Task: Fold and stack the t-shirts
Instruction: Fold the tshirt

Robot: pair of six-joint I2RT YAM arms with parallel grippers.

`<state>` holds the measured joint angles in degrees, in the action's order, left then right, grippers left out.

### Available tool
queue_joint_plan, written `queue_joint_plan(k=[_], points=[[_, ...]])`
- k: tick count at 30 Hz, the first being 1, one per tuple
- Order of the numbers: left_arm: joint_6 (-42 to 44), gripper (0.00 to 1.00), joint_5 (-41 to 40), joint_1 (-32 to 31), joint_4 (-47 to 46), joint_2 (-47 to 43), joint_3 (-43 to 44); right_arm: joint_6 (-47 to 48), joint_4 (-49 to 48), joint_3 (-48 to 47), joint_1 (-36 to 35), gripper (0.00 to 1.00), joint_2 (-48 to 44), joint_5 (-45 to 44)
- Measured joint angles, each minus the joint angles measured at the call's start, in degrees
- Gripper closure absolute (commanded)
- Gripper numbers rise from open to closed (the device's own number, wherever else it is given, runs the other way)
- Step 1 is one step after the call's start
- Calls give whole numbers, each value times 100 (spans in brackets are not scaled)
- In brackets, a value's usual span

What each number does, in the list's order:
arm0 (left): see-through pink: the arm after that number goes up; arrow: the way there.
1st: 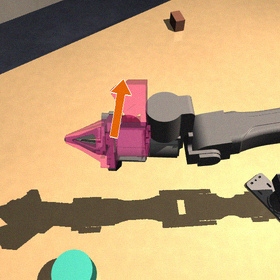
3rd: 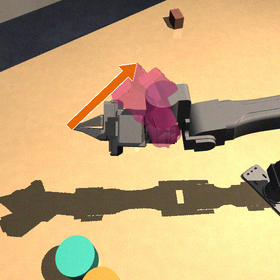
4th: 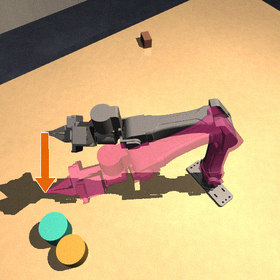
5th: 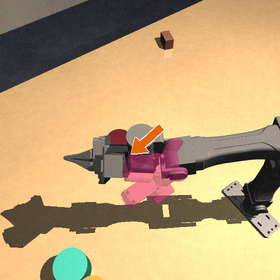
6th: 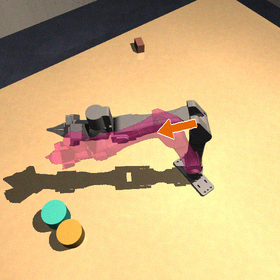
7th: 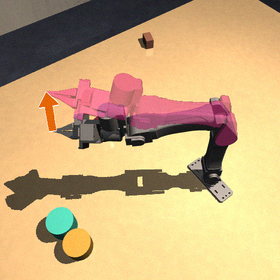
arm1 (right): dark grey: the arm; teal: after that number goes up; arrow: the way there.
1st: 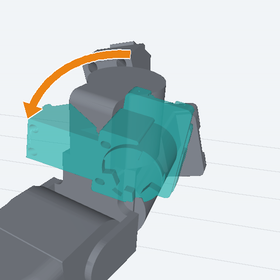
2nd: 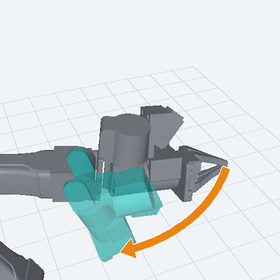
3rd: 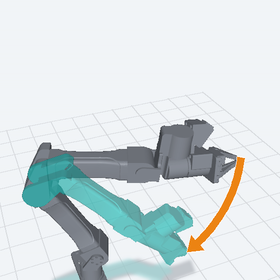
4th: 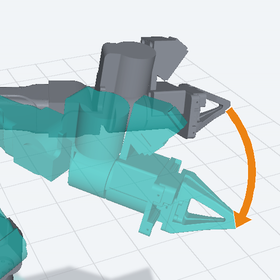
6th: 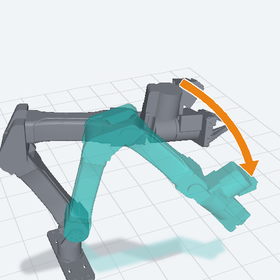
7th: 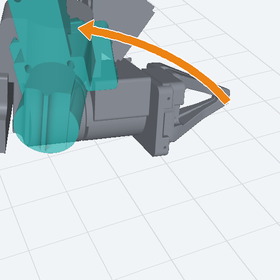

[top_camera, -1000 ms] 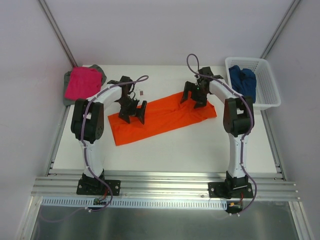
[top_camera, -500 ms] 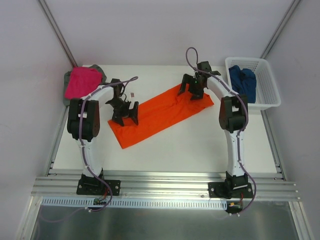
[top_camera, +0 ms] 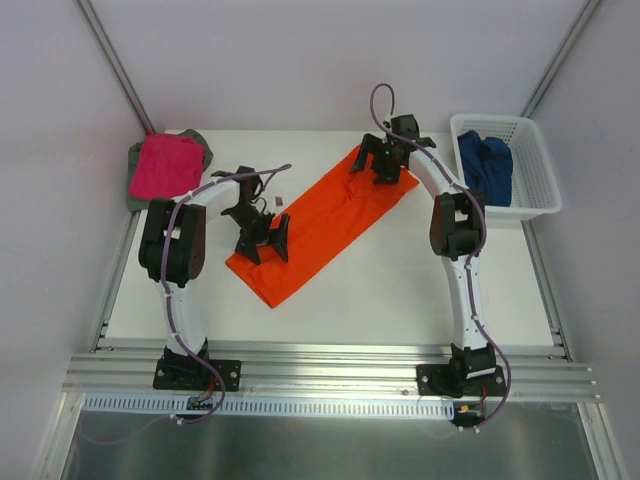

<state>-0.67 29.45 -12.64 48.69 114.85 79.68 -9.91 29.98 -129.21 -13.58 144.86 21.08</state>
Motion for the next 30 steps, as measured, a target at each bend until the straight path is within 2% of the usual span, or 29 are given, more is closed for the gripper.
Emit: queue_joint_plan(k=[14, 30], points=[[-184, 1, 105, -1268, 9, 4, -22, -190, -452, -428, -63, 4, 332, -4], [-459, 1, 608, -2181, 116, 387, 326, -474, -848, -525, -820, 4, 492, 94]])
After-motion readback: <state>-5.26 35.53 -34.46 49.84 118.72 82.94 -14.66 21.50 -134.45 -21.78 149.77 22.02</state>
